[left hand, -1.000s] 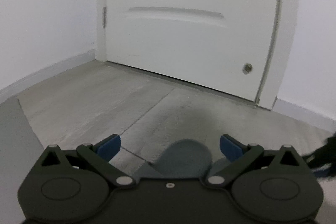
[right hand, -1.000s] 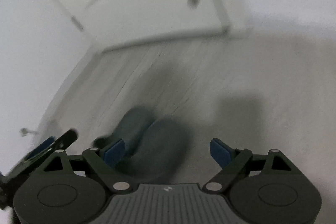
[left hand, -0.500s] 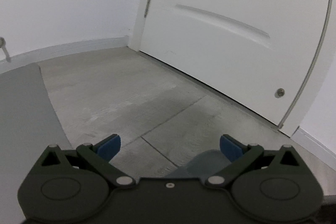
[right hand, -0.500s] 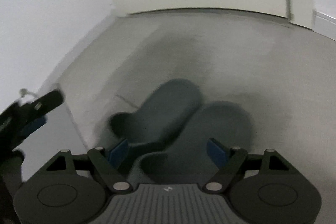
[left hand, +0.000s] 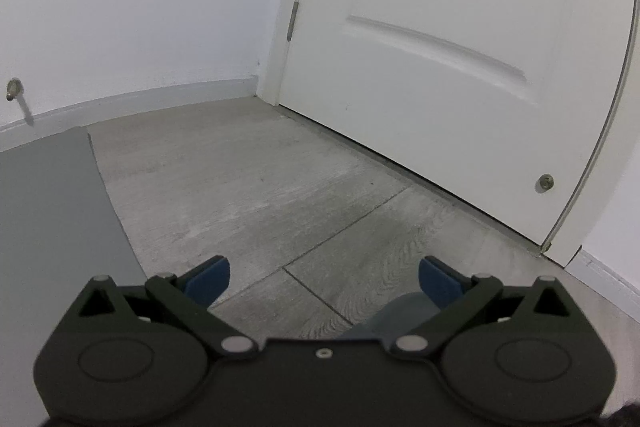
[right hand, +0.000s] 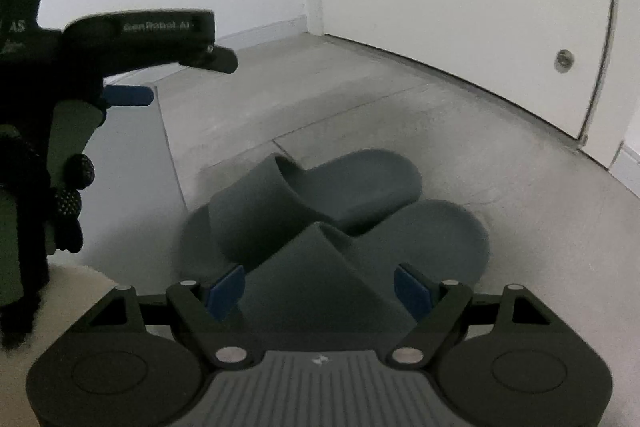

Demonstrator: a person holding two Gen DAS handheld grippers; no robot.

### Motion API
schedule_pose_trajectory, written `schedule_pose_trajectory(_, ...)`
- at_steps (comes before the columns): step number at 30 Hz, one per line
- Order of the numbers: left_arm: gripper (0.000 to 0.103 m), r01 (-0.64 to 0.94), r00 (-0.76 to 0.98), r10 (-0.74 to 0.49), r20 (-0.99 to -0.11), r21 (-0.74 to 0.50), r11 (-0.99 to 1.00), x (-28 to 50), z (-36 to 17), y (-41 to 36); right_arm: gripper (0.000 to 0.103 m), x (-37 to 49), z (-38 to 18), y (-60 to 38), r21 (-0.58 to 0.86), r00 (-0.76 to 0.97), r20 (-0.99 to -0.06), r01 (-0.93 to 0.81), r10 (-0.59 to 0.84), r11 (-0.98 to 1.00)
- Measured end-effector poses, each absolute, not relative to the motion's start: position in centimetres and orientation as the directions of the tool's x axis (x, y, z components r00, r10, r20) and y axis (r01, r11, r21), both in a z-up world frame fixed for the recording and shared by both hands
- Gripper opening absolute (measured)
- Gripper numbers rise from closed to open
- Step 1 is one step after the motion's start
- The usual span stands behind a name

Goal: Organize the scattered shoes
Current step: 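Move the right tool back to the dark grey slides on the floor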

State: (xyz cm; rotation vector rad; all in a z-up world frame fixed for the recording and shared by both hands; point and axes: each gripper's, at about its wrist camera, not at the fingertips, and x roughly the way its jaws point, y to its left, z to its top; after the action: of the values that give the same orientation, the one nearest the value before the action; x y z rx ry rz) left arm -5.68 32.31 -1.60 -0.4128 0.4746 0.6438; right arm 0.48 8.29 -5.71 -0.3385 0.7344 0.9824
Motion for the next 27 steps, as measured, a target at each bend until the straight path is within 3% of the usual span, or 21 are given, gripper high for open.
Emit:
schedule_pose_trajectory(5,0.102,-0.660,0.715,0.514,-0.473,-0.217,0.719,-7.6,0.1,31.3,0.084,2.3,0.2,7.0,-0.099,0.512,-0.550,-0.825,0.660,0.557)
schedule_pose_trajectory(8,0.102,-0.661,0.713,0.522,-0.468,-0.199,0.724,-8.0,0.4,30.8,0.095,5.4,6.3,6.7,-0.121,0.558,-0.481,-0.806,0.676,0.579)
schedule_pose_trajectory(11,0.102,-0.660,0.720,0.512,-0.468,-0.233,0.715,-8.4,0.6,30.8,0.099,8.3,12.3,7.3,-0.135,0.590,-0.509,-0.774,0.627,0.619)
schedule_pose_trajectory(14,0.102,-0.661,0.726,0.492,-0.481,-0.287,0.694,-8.6,0.4,31.1,0.099,11.7,17.6,8.5,-0.048,0.562,-0.663,-0.691,0.495,0.721)
schedule_pose_trajectory(18,0.102,-0.620,0.750,0.446,-0.489,-0.284,0.731,-9.1,1.0,31.0,0.099,13.5,20.3,9.3,0.065,0.578,-0.728,-0.477,0.369,0.876)
schedule_pose_trajectory(23,0.102,-0.589,0.720,0.405,-0.564,-0.187,0.787,-10.1,1.6,31.3,0.099,9.3,14.4,9.2,0.173,0.729,-0.549,-0.380,0.409,0.909)
schedule_pose_trajectory(27,0.102,-0.588,0.684,0.329,-0.651,-0.226,0.776,-10.5,0.7,33.4,0.099,5.7,9.3,9.2,0.270,0.832,-0.379,-0.320,0.406,0.908)
